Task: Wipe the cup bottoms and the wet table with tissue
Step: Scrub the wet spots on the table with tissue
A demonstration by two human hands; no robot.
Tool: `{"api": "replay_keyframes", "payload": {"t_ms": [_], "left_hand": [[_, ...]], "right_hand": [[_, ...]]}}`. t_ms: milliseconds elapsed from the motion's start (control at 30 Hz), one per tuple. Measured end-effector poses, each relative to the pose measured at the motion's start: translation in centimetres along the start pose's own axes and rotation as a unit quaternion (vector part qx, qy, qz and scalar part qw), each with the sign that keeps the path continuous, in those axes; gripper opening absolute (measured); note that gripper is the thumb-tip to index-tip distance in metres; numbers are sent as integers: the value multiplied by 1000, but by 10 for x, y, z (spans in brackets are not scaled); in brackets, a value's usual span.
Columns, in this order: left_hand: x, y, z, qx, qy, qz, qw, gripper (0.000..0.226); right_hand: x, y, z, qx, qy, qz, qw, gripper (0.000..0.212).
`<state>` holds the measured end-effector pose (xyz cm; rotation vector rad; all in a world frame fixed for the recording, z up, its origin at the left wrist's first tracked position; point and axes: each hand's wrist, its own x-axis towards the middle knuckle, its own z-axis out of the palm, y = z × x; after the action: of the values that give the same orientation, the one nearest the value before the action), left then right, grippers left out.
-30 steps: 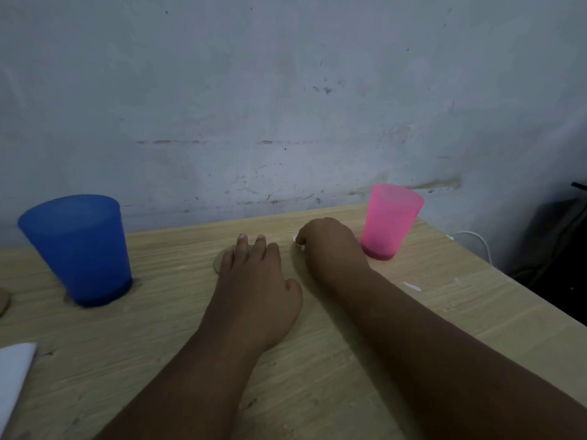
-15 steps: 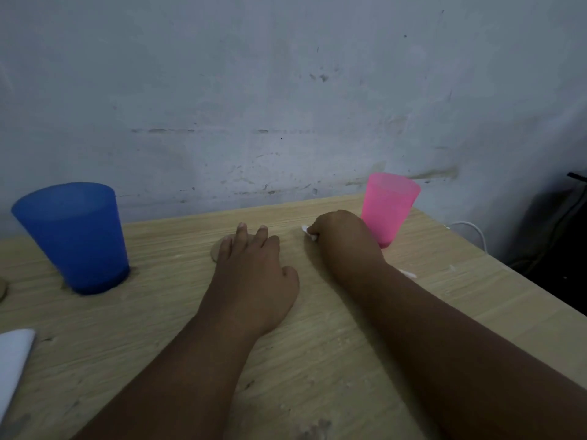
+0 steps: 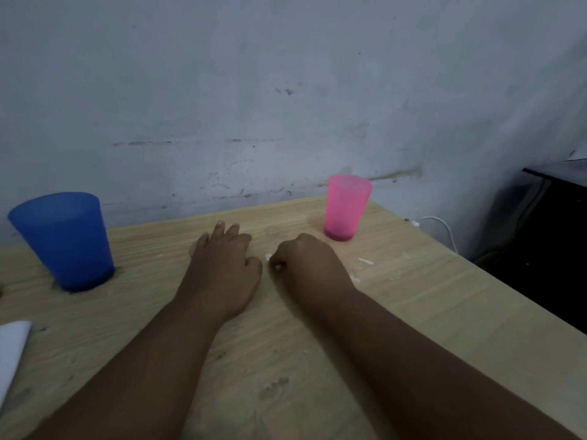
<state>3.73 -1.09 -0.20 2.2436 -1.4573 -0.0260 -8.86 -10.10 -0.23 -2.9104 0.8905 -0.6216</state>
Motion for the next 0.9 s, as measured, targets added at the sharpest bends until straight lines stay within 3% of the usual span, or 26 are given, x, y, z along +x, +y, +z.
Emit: {"api": "replay_keyframes", "payload": {"t_ms": [100,167,200,233,267,333,367,400,433,567,633,700,900], "left_hand": [[-8,2,-3,-30,50,-4,998,45],[-15,3,-4,-50,95,-2,994,34],[-20,6,-6,-55,111,9,992,32],[-24,8,-8,-60,120,23,991,32],[-29,11,-10,-64,123,36,990,34],[-40,26,-11,-61,103,70,990,34],[-47,39,-10,-55,82,89,991,34],[-55,56,-7,-50,56,109,991,36],[-62,73,-2,-51,29,125,990,41],[-98,162,26,-78,-58,195,976,62],[-119,204,39,-78,-101,222,967,68],[-142,247,53,-66,-128,259,955,71],[-195,321,83,34,-181,336,924,68]], "right_hand": [[-24,-3,-10,102,15,-3,995,19],[-39,-2,-23,223,72,73,969,16],[-48,1,-31,297,100,130,941,14],[-55,3,-37,390,118,186,894,12],[-62,5,-44,498,124,234,826,9],[-82,8,-59,676,131,294,663,8],[-94,13,-67,709,141,314,616,9],[-108,22,-74,712,154,330,601,11],[-122,31,-79,695,164,338,613,12],[-202,81,-111,467,208,358,782,10],[-248,98,-131,359,226,364,829,9],[-295,110,-148,318,249,384,831,12],[-406,131,-163,273,341,463,771,14]]}}
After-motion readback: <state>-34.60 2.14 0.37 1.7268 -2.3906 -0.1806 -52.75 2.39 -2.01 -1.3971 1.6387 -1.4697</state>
